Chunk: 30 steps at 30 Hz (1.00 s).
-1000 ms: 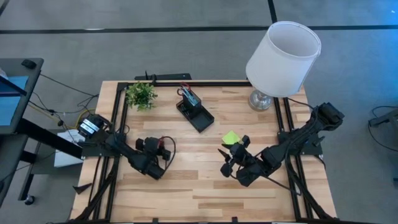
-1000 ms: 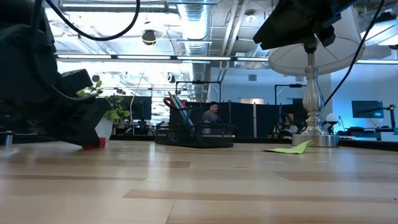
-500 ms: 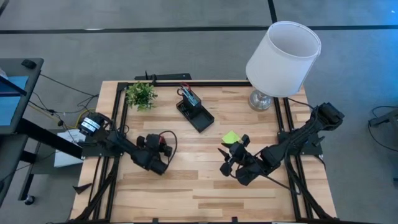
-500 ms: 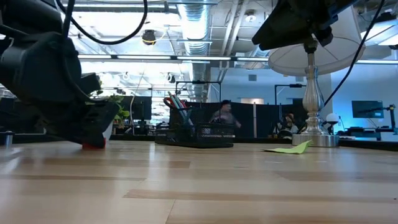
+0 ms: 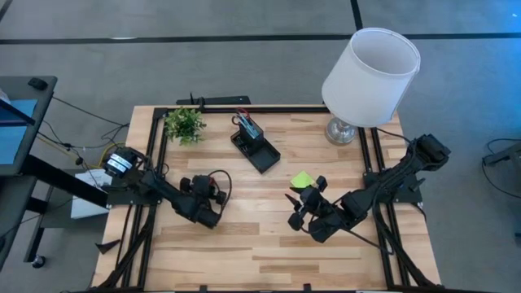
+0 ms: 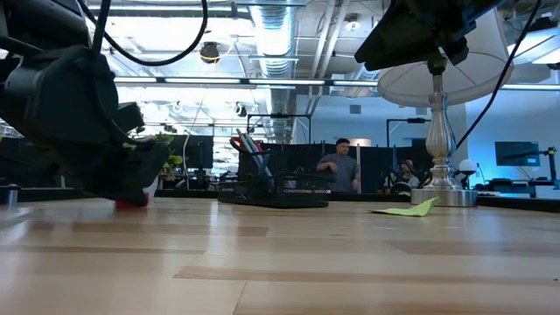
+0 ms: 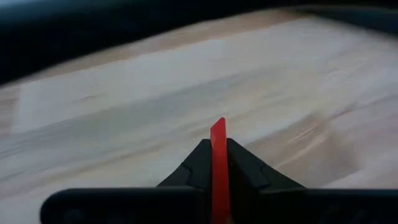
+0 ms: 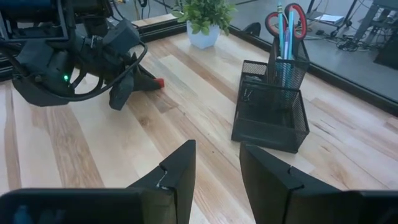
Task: Pick and place office supplies into organizer
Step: Put the red eraser into the desk organizer
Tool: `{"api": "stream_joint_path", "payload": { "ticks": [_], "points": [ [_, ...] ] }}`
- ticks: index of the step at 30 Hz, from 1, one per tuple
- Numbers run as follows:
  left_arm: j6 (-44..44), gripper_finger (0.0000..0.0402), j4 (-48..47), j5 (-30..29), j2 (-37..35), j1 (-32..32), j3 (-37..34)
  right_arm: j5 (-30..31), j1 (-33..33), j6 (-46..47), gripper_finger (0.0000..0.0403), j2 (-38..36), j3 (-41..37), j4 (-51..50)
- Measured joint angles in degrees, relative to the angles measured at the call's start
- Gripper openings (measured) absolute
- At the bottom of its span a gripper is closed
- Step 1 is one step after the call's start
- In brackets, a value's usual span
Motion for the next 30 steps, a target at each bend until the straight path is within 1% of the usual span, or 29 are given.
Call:
{"api": "stream_joint_path", "payload": {
  "ticks": [3,5,8,12,14,16,19,21,24,27,30],
  "points": [
    [1.6,0.0018,0.7,-4.8,0.0,1.2,1.5,0.0,0.0,0.0,0.0120,0.0,0.0,0.0],
    [4.7,0.0013,0.4,-6.8,0.0,2.7,2.8,0.0,0.0,0.0,0.0120,0.0,0.0,0.1],
    [11.7,0.0010,0.7,-9.2,0.0,5.8,5.8,0.0,0.0,0.0,0.0120,0.0,0.0,0.1],
    [23.5,0.0013,1.1,-9.3,0.0,12.8,10.2,0.1,0.0,-0.1,0.0120,0.0,0.0,0.1],
    [30.9,0.0014,3.2,-7.6,0.0,16.9,12.3,0.5,0.0,-0.1,0.0120,0.0,0.0,0.0],
    [40.5,0.0013,8.3,-3.9,0.0,21.4,13.6,0.9,0.0,-0.2,0.0120,0.0,0.0,0.0],
    [55.7,0.0011,20.8,3.4,0.0,27.7,14.2,0.9,0.0,-0.2,0.0120,0.0,0.0,0.0],
    [62.2,0.0011,27.9,6.4,0.0,30.9,14.1,0.9,0.0,-0.2,0.0120,0.0,0.0,0.0],
    [65.5,0.0011,31.8,7.6,-0.1,33.4,14.1,0.9,0.0,0.0,0.0120,0.0,0.0,0.0],
    [67.5,0.0010,31.9,11.2,-0.1,33.9,14.0,0.7,0.0,0.0,0.0120,0.0,0.0,0.0],
    [69.2,0.0010,32.0,11.6,-0.1,34.3,14.0,0.7,0.0,0.1,0.0120,0.0,0.0,0.0]
  ]
}}
